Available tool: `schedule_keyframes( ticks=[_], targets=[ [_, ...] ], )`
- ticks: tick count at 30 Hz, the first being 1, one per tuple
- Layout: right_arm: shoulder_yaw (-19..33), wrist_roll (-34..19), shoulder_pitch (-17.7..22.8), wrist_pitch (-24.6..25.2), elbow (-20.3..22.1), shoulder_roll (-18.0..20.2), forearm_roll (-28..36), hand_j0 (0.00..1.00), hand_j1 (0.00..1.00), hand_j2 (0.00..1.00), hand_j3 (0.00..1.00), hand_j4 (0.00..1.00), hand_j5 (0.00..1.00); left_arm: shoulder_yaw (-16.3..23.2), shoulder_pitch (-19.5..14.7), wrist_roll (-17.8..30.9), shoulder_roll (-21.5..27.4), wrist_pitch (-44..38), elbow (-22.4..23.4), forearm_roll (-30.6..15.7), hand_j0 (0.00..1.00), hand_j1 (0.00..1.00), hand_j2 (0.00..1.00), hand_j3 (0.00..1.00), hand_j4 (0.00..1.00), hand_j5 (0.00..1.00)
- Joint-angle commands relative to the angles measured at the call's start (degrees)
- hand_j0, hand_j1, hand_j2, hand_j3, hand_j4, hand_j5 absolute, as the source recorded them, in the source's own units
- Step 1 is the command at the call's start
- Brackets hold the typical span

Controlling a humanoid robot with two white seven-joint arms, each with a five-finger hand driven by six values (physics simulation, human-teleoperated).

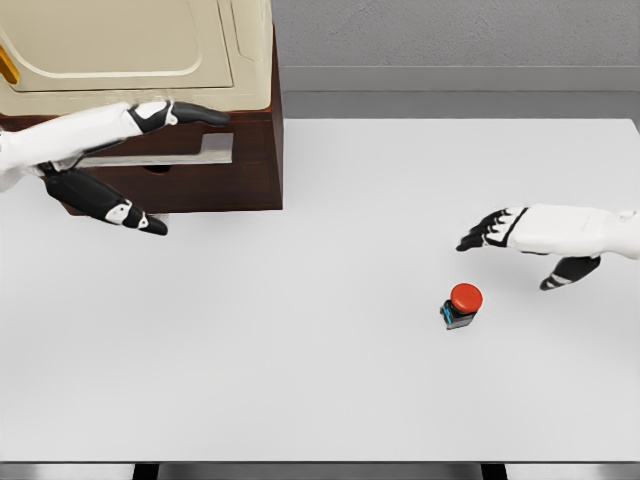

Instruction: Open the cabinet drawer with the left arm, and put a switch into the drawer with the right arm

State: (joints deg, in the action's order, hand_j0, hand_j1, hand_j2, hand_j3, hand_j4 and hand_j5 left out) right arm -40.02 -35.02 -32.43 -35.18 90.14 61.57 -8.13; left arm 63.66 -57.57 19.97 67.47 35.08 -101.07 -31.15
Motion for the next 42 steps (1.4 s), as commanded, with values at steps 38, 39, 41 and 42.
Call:
schedule_keyframes(
  ticks=[38, 39, 41, 42],
  targets=[
    [-5.7, 0.0, -0.2, 0.2, 5.6, -3.7, 0.1, 0.77, 0.77, 0.77, 0.77, 0.77, 0.77, -9.1, 1.5, 15.0, -4.1, -31.9, 4.5, 0.1, 1.0, 1.0, 1.0, 1.0, 1.0, 1.0],
    [-5.7, 0.0, -0.2, 0.2, 5.6, -3.7, 0.1, 0.75, 0.75, 0.75, 0.75, 0.75, 0.75, -9.1, 1.4, 15.0, -4.2, -31.9, 4.5, 0.3, 1.0, 1.0, 1.0, 1.0, 1.0, 1.0],
    [-5.7, 0.0, -0.5, 0.2, 5.6, -3.7, 0.1, 0.75, 0.75, 0.75, 0.75, 0.75, 0.75, -9.2, 1.4, 15.0, -4.9, -32.5, 4.6, 2.1, 1.0, 1.0, 1.0, 1.0, 1.0, 1.0],
    [-5.7, 0.0, -0.8, 0.2, 5.6, -3.7, 0.1, 0.74, 0.74, 0.74, 0.74, 0.74, 0.74, -9.8, 1.4, 15.0, -4.8, -32.7, 4.6, 2.2, 1.0, 1.0, 1.0, 1.0, 1.0, 1.0]
  ],
)
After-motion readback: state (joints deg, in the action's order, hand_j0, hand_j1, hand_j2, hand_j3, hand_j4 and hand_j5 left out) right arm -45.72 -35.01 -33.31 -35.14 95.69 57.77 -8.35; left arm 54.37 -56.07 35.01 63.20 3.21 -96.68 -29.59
